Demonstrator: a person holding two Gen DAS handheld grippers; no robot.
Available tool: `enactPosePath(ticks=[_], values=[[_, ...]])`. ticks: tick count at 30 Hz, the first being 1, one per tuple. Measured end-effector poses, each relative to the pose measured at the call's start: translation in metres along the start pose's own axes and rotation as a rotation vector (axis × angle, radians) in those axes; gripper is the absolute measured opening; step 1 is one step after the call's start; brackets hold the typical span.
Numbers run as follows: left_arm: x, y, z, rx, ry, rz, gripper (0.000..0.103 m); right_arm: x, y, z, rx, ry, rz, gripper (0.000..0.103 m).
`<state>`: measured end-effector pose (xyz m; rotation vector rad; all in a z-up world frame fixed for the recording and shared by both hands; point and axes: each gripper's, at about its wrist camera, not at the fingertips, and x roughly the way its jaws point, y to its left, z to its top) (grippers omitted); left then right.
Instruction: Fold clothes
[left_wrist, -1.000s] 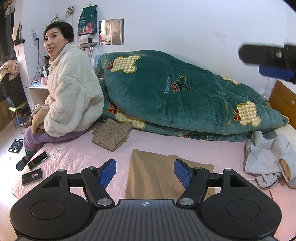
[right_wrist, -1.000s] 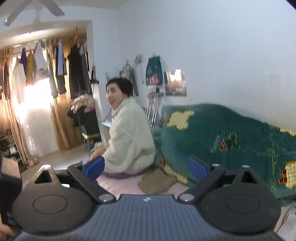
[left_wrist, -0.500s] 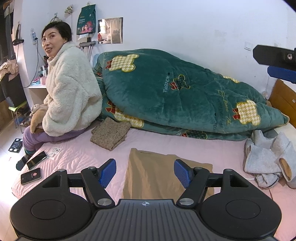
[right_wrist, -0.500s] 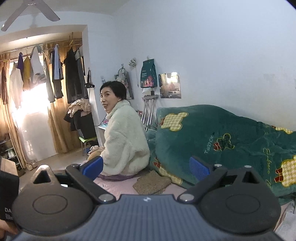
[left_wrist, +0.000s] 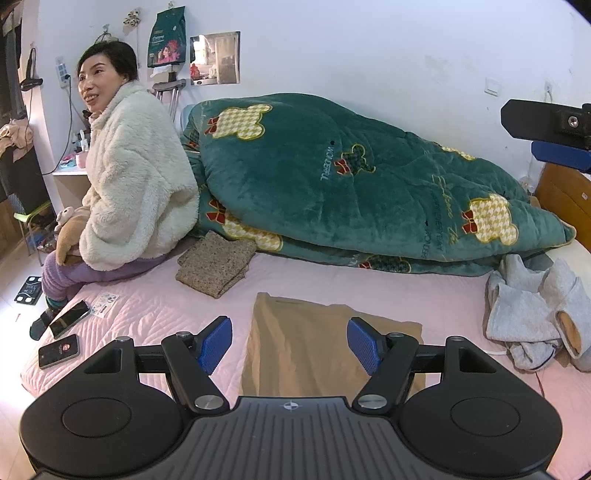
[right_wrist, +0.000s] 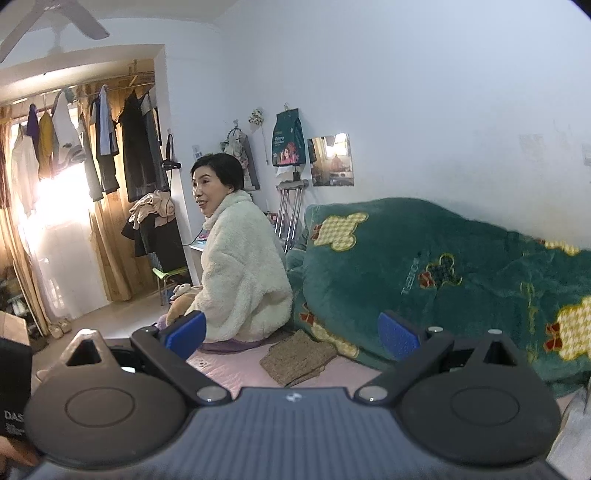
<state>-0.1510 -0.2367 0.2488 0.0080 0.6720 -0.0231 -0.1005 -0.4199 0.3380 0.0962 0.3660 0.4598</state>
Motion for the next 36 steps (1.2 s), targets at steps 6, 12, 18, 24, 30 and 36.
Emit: enactPosePath(ticks=[6,12,18,24,30,36], values=[[0.001,0.004,-0.001,0.003,0.006,-0.005,0.070,0.003,0.002,-0.002,0.001,0.010,-0.002,0.100],[0.000,0.006,0.001,-0.003,0.002,-0.004,0.070,0.006,0.007,0.002,-0.014,0.009,-0.001,0.100],[0.001,0.008,0.001,-0.004,0.005,-0.007,0.070,0.008,0.010,0.003,-0.025,0.008,-0.002,0.100],[0.000,0.010,0.001,-0.004,0.006,-0.007,0.070,0.009,0.012,0.003,-0.024,0.015,-0.001,0.100],[0.000,0.010,0.001,-0.003,0.008,-0.007,0.070,0.011,0.013,0.000,-0.032,0.026,-0.003,0.100],[0.001,0.014,-0.002,-0.007,0.015,-0.005,0.070,0.016,-0.007,-0.032,-0.052,0.145,-0.095,0.100]])
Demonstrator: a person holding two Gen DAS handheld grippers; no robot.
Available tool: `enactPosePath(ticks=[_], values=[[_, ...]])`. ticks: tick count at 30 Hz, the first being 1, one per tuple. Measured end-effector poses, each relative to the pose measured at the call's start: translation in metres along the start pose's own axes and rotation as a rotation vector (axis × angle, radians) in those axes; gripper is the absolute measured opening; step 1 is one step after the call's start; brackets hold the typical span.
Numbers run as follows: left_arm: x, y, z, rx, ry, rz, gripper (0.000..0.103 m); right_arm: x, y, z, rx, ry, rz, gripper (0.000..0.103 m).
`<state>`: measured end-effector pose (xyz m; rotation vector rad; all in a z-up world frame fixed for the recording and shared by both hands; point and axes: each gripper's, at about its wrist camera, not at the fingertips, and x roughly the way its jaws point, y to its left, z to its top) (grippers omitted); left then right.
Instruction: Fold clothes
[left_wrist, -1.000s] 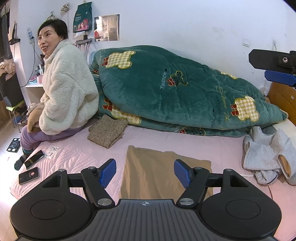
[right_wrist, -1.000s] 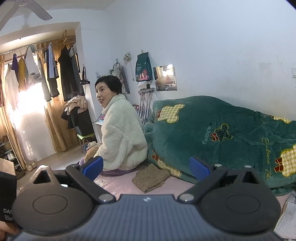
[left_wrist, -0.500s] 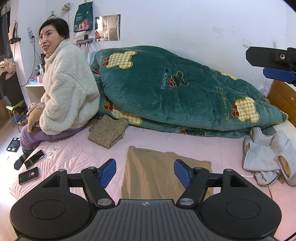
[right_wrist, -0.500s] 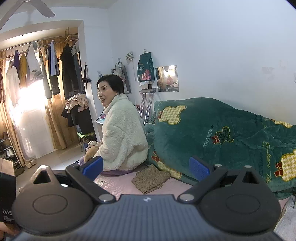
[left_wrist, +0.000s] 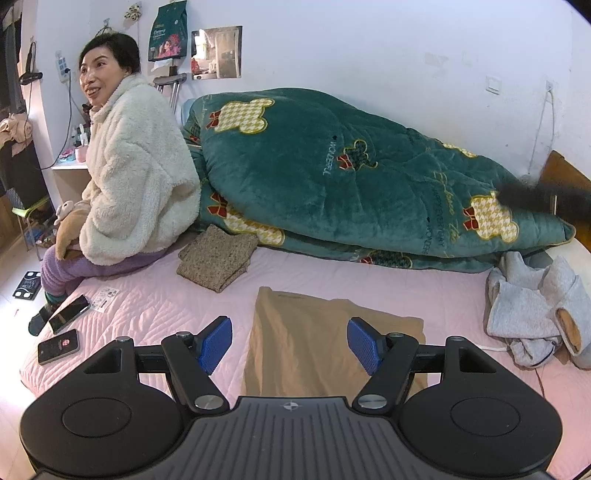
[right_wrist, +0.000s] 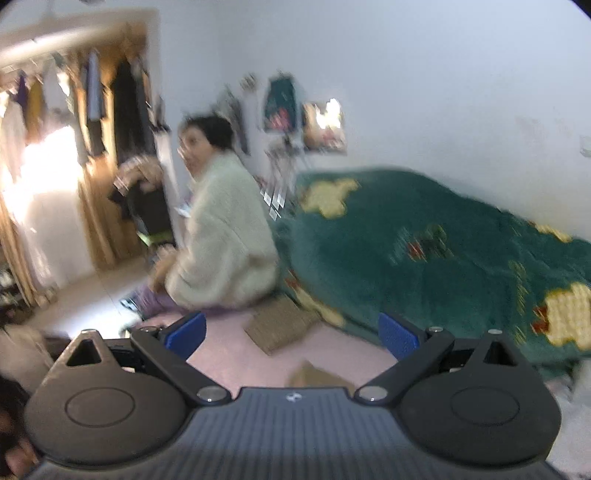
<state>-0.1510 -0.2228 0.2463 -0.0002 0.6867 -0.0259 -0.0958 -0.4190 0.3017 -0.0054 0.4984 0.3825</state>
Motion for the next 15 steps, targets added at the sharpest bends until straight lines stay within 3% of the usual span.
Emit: enactPosePath(ticks=[3,8,15], values=[[0.001,0.003,-0.002,-0.002,0.004,-0.006,0.070,0.000,-0.013,-0.020,0.022,0.060,-0.064,0.100],[0.004,0.003,-0.007,0.011,0.017,-0.028,0.070,-0.008,-0.016,-0.021,0.065,0.038,-0.085,0.100],[-0.006,0.020,-0.012,0.026,0.011,-0.043,0.070,0.000,0.013,-0.015,0.064,-0.006,-0.022,0.100]])
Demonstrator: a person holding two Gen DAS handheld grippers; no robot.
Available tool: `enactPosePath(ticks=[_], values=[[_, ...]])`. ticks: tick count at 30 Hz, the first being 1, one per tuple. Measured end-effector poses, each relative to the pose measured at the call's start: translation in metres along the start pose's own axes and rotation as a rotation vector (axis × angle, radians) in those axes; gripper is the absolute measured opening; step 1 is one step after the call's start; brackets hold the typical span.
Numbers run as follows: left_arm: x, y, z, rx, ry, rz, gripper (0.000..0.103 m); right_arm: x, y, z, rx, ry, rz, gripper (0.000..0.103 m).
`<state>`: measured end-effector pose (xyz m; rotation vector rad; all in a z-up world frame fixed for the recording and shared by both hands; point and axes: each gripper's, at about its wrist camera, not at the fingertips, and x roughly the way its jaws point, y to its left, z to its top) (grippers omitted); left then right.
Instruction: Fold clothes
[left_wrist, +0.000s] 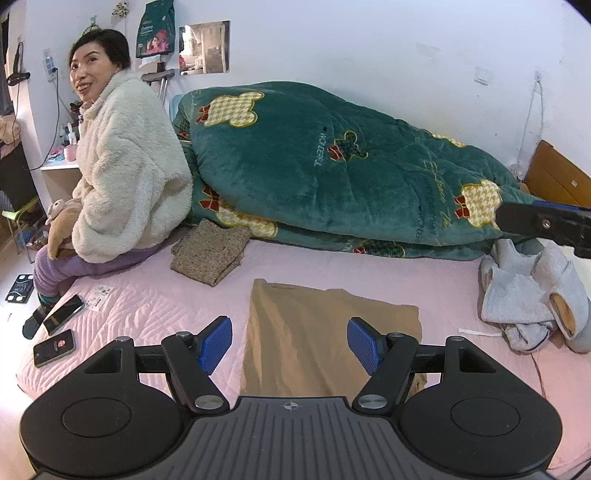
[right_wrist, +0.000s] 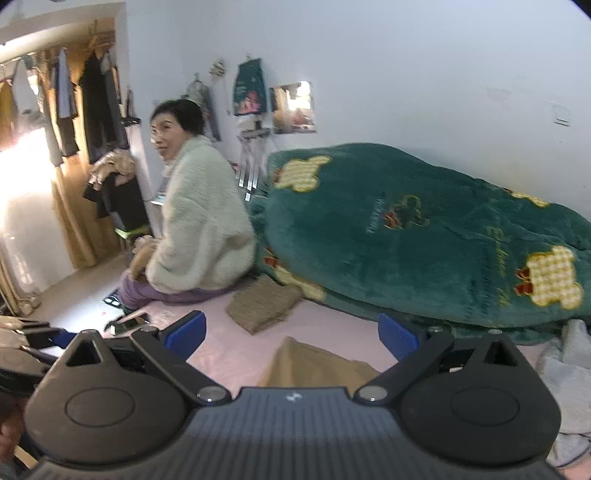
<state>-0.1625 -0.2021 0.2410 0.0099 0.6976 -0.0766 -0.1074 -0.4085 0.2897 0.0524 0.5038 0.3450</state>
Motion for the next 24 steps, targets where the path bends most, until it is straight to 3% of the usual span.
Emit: enactPosePath(ticks=[6,10,18,24], values=[[-0.027,0.035,0.032,-0.042,-0.039,-0.035,0.071,0.004,0.027,0.016,-0.009,-0.054,0.032,0.100],[-0.041,0.036,0.049,0.010,-0.060,-0.057,0.072,0.005,0.034,0.021,0.001,-0.076,0.034,0.100],[-0.057,0.023,0.044,0.051,-0.073,-0.089,0.073,-0.002,0.038,0.019,0.010,-0.084,0.004,0.100],[-0.040,0.025,0.043,0.034,-0.061,-0.072,0.080,-0.010,0.034,0.025,0.020,-0.114,-0.024,0.100]])
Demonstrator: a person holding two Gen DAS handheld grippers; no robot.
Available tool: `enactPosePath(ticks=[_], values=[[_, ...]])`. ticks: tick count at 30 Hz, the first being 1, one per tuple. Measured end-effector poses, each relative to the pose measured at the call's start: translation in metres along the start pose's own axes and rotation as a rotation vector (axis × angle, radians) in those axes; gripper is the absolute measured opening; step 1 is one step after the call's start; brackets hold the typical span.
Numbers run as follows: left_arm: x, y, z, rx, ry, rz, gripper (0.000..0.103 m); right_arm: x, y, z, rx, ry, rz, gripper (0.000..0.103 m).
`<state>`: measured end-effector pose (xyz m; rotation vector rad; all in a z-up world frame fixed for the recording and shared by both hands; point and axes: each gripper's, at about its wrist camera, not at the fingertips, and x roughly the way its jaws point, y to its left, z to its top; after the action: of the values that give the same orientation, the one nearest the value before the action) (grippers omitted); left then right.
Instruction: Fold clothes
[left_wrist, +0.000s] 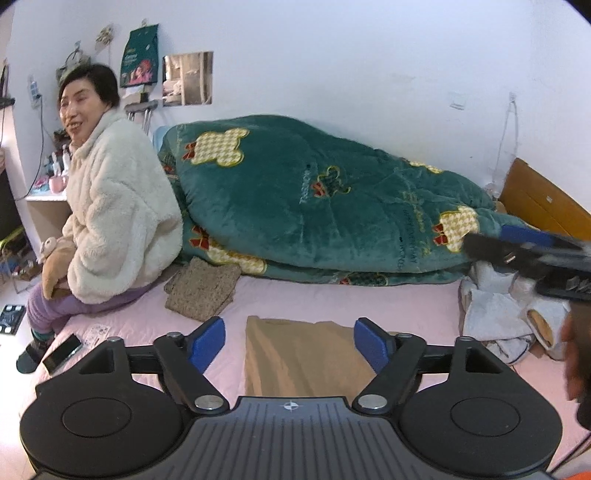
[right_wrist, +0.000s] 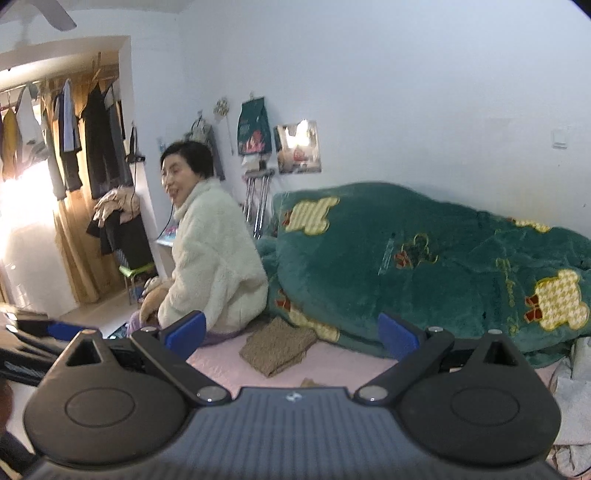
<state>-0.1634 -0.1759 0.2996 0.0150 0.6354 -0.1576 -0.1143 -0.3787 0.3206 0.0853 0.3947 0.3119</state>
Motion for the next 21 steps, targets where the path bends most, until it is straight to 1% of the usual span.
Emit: enactPosePath(ticks=[2,5,9,10,12,14,16,21], values=[[0.008,0.000,-0.004,-0.007,0.023,-0.005,0.081,0.000,0.000,0.002,-0.003,-0.007,-0.007,0.100],[0.016,-0.001,-0.012,-0.002,0.046,-0.013,0.081,0.009,-0.004,-0.005,0.005,0.019,-0.025,0.100],[0.023,0.004,-0.020,0.010,0.067,-0.004,0.082,0.027,-0.010,-0.014,0.018,0.069,-0.057,0.100],[0.023,0.007,-0.022,0.010,0.068,-0.003,0.082,0.026,-0.007,-0.012,0.020,0.057,-0.050,0.100],[0.021,0.014,-0.023,0.008,0.062,0.002,0.082,0.019,0.004,-0.006,0.020,0.002,-0.010,0.100],[0.020,0.021,-0.022,0.000,0.058,0.006,0.082,0.016,0.018,-0.004,-0.006,-0.019,0.018,0.101],[0.020,0.027,-0.023,-0.007,0.061,0.007,0.082,0.021,0.025,-0.007,-0.018,0.002,0.010,0.101],[0.018,0.033,-0.028,0.009,0.066,-0.011,0.082,0.024,0.017,-0.036,0.054,0.077,-0.043,0.101]])
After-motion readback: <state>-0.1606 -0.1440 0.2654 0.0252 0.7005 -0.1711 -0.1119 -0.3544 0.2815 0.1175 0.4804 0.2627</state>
